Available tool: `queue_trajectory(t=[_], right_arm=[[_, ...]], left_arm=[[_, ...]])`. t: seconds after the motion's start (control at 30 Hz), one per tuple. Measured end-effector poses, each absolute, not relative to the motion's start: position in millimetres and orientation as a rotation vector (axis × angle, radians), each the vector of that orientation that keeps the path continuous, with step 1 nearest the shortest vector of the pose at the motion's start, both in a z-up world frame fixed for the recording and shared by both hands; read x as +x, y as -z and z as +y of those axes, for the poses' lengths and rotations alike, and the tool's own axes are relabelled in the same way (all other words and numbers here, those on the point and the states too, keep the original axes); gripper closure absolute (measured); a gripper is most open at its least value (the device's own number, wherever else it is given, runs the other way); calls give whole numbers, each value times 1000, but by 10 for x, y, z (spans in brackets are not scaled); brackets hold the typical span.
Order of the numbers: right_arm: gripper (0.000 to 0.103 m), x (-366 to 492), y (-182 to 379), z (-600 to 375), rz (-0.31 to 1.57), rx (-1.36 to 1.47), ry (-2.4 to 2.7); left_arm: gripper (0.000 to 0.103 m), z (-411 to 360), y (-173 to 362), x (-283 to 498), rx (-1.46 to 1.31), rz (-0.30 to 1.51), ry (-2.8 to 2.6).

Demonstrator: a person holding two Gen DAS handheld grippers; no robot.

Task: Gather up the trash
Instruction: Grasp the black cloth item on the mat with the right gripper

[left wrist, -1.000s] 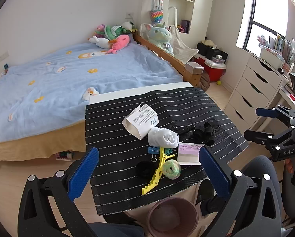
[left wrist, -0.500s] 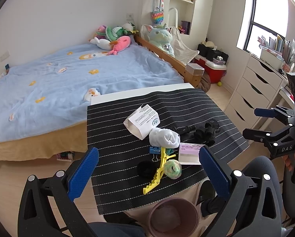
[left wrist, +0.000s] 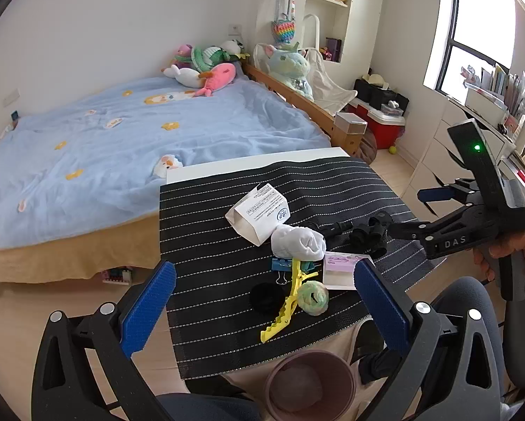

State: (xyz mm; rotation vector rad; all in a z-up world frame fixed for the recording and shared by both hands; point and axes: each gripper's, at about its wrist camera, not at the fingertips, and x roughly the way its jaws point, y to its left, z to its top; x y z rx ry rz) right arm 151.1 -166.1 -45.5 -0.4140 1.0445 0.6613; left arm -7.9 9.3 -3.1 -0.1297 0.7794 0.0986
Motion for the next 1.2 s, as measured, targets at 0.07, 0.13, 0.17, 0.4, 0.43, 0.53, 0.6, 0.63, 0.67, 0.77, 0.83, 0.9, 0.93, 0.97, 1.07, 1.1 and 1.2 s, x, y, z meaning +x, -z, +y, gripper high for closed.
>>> queue_trajectory(t=[0.07, 0.13, 0.17, 0.4, 0.43, 0.53, 0.6, 0.63, 0.67, 0.77, 0.83, 0.9, 0.93, 0.97, 1.07, 1.1, 1.2], right_arm=[[3, 1591, 558, -1603, 1082, -421, -654], [3, 1645, 646, -1555, 1112, -427, -649], [3, 1675, 697, -1527, 1127, -435, -639], [3, 1809, 982, -1451, 1221, -451, -595], [3, 1816, 995, -1448, 1225, -451, -594], [3, 1815, 1020, -1447, 1221, -440, -605], [6, 1813, 1023, -1445, 1215, -432, -615], [12, 1815, 1027, -1448, 1218, -430, -620], [23, 1815, 1044, -1450, 1228, -430, -624], [25, 1807, 1037, -1468, 1235, -420, -631], [27, 1801, 1021, -1496, 1231, -408, -638], [32, 1800, 998, -1524, 1229, -392, -646], [34, 1794, 982, -1543, 1225, -385, -649], [36, 1794, 966, -1563, 1224, -372, -653], [44, 1767, 931, -1614, 1212, -351, -659], [47, 1761, 912, -1635, 1206, -343, -657], [48, 1757, 850, -1672, 1192, -322, -660]], left_arm=[[6, 102, 41, -83, -132, 780, -101], [6, 105, 47, -87, -134, 782, -101], [6, 109, 52, -88, -136, 783, -102], [6, 139, 81, -97, -146, 789, -107], [6, 145, 87, -98, -147, 790, -108], [6, 157, 102, -101, -150, 793, -111], [6, 163, 116, -99, -153, 796, -112], [6, 165, 122, -97, -154, 798, -112], [6, 167, 127, -95, -156, 799, -111], [6, 160, 132, -93, -157, 801, -108], [6, 158, 133, -90, -156, 801, -107], [6, 160, 138, -86, -154, 804, -105], [6, 155, 136, -81, -153, 805, -105], [6, 154, 134, -80, -152, 804, -104], [6, 153, 126, -72, -152, 803, -103], [6, 152, 123, -69, -152, 803, -102], [6, 140, 114, -56, -148, 804, -100]])
